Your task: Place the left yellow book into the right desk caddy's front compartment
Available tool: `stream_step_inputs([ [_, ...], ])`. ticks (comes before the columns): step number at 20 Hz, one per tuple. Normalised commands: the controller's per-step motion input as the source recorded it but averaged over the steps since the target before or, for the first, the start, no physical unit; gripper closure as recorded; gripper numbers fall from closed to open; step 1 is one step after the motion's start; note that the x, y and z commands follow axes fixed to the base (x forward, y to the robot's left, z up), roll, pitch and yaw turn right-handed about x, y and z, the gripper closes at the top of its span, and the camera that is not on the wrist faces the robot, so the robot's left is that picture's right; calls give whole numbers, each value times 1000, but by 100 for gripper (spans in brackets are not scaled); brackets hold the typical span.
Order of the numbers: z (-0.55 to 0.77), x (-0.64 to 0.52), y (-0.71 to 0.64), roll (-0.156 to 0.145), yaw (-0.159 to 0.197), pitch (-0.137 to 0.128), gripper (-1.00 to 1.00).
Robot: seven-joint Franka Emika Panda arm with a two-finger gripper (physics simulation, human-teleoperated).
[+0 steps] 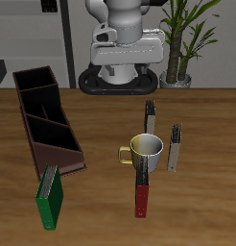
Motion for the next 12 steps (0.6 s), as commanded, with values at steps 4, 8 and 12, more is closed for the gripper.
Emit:
stream_step_inputs([
  [4,18,18,334,-4,-17,-45,-100],
  [8,-27,93,285,16,11,-11,-100],
  [12,-105,196,502,34,2,-2,-100],
])
